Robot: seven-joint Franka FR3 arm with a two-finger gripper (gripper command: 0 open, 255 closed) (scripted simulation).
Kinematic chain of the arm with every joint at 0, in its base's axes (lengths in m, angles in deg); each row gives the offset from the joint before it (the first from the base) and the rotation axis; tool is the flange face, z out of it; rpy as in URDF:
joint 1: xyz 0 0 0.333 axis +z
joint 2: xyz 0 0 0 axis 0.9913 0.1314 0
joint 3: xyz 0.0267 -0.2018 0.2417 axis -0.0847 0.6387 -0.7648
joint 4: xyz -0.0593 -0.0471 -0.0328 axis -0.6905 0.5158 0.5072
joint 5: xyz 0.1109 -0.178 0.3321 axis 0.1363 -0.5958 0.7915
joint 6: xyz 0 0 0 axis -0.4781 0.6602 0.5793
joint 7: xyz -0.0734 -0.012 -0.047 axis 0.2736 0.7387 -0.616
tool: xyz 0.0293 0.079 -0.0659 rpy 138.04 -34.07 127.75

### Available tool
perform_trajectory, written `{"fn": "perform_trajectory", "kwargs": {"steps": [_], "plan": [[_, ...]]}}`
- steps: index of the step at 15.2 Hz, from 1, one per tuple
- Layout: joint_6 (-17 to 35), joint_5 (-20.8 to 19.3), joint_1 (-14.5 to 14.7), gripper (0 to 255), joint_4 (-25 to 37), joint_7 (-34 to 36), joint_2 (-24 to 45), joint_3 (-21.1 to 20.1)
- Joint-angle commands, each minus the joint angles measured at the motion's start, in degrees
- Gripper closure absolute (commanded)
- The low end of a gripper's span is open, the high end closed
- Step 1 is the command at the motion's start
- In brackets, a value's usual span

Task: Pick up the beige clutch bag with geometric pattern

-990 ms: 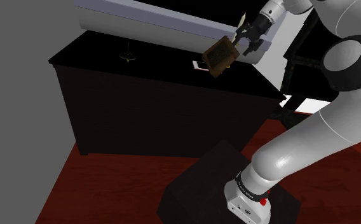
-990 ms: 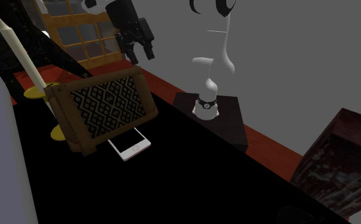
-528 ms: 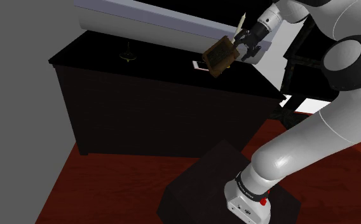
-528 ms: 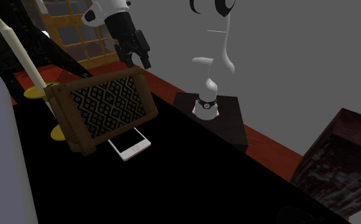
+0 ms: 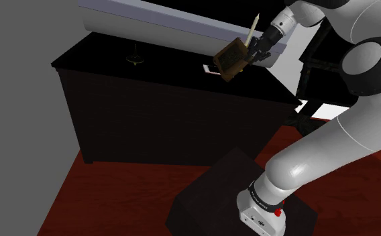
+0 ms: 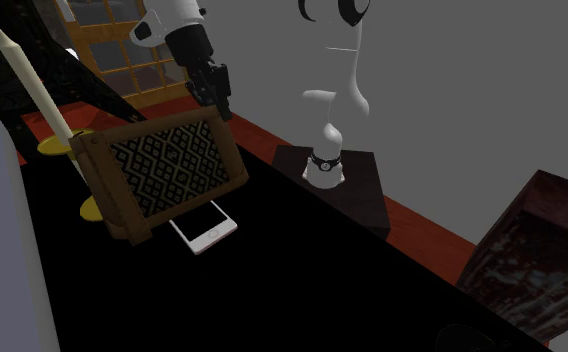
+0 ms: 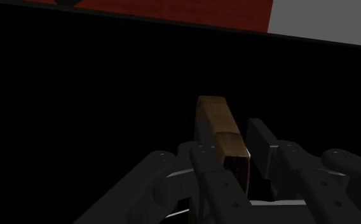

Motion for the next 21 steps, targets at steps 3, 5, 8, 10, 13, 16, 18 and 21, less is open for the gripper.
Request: {"fn": "perform_trajectory", "kwargs": {"steps": [3,5,8,10,13,16,18,21], "plan": [[0.01,-0.03,-0.01,255,-0.02,0.0,0.02,0.01],[-0.83,0.06,0.02,255,1.0,0.29,0.16,0.04],[-3.12,0.41,0.07,255,4.02,0.91,0.89,0.26],[-4.69,0.71,0.09,255,6.12,1.31,1.45,0.45],[-7.09,1.24,0.09,255,9.43,1.88,2.42,0.77],[-9.59,1.9,0.05,255,12.96,2.42,3.58,1.17],[-11.32,2.43,-0.01,255,15.46,2.76,4.46,1.48],[-12.34,2.77,-0.07,255,16.94,2.96,5.0,1.67]]}}
